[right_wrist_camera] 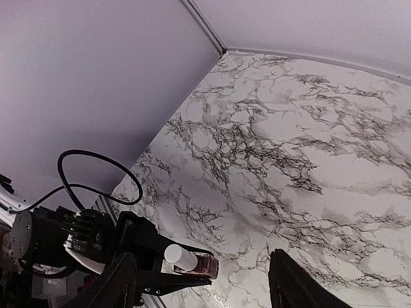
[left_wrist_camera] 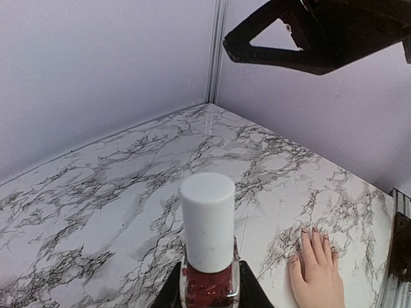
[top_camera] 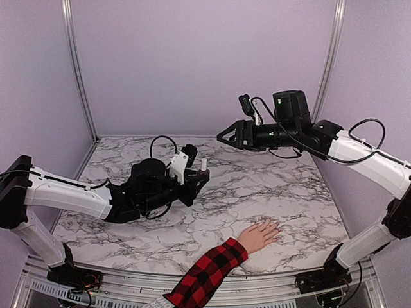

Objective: Paint the nails
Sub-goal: Unscrew the nail polish bottle cap from the nail polish bottle.

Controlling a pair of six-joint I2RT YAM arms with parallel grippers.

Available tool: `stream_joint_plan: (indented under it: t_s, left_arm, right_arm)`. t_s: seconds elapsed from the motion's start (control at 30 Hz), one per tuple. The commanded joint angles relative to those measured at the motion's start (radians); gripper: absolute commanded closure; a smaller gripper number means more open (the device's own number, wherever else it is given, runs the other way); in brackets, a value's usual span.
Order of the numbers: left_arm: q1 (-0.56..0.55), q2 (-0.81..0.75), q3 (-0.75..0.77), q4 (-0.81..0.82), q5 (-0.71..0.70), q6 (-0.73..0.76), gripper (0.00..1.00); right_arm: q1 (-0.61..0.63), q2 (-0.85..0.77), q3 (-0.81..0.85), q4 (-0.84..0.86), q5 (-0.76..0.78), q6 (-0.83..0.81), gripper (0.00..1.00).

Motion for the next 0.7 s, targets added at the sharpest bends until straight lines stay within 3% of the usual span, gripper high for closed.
stream_joint_plan:
  t_s: [0.0,0.37,0.67]
  left_arm:
    - [0.005,0.039,0.066,-0.017,-0.026,-0.01,1.0]
    - [0.005,0.082,0.114,-0.037,0.009,-0.036,1.0]
    - [0.005,0.082,0.119,-0.037,0.006,-0.035,1.0]
  right_arm:
    - [0.06,0.035,-0.009,0.045,0.028,-0.017,0.33]
    - [0.14,0.106,-0.004,0.056,0.097,-0.04,0.52]
    - [0.147,0.127,-0.014,0.053,0.124,-0.043,0.61]
